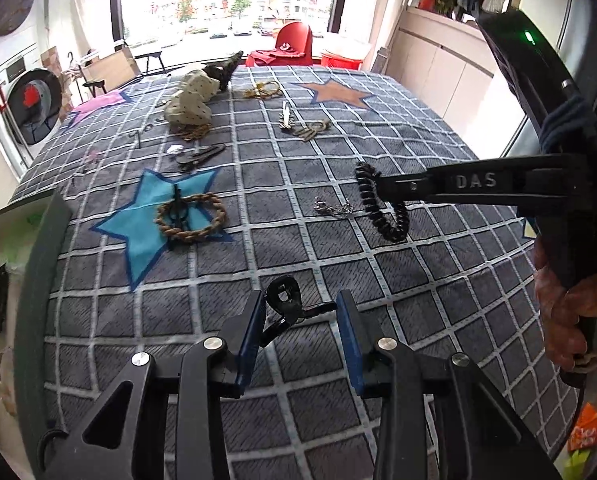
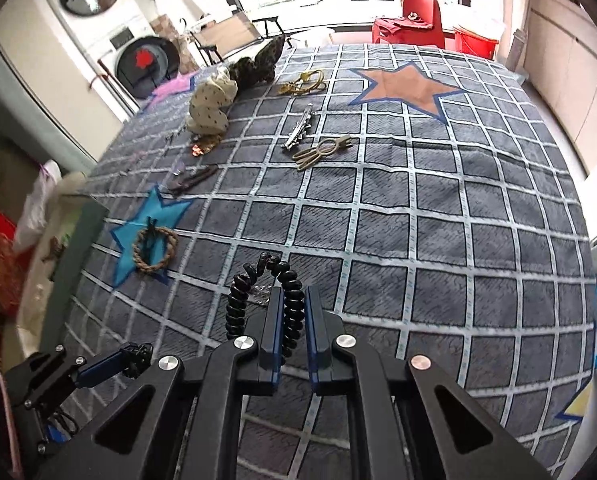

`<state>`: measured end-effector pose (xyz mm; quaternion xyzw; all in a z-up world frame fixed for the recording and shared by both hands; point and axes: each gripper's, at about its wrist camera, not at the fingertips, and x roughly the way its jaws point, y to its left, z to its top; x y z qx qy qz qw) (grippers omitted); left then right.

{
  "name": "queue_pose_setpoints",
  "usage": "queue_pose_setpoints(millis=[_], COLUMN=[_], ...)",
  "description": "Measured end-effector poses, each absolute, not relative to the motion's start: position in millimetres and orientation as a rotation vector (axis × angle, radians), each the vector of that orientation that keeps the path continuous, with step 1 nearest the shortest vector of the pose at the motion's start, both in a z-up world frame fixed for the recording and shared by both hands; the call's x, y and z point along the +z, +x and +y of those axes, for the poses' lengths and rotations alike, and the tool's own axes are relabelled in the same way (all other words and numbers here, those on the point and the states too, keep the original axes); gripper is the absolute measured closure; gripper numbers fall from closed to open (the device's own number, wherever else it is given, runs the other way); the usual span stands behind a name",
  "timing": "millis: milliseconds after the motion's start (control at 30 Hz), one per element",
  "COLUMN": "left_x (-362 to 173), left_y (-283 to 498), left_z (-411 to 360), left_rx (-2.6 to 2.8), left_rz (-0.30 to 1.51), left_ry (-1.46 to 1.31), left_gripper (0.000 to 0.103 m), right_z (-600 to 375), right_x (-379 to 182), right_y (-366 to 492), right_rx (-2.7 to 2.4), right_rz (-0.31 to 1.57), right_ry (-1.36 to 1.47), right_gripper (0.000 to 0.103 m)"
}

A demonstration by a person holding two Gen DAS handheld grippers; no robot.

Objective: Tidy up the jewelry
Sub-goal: 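Grasp the small black claw clip with the left tool while the right tool grasps the black coiled hair tie, then lift the black claw clip and coiled hair tie and carry both over the tray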

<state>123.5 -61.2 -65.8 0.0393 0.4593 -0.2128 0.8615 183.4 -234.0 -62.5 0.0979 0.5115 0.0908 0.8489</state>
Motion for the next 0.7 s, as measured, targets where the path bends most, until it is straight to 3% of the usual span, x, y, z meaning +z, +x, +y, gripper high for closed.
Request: queue_pose_setpoints(millis=[700], left_x=[-26.7], left_y=[68.1], left_z=[21.9], left_rx=[-0.282], left_rz=[0.928], left_ry=[0.001], left_gripper=[0.065], right_z=[-170.6], right_x=[-23.3], right_y=[124.0], right_rx=[0.309], right_rz=[1.048], right_ry=[0.211], right_gripper=[0.092])
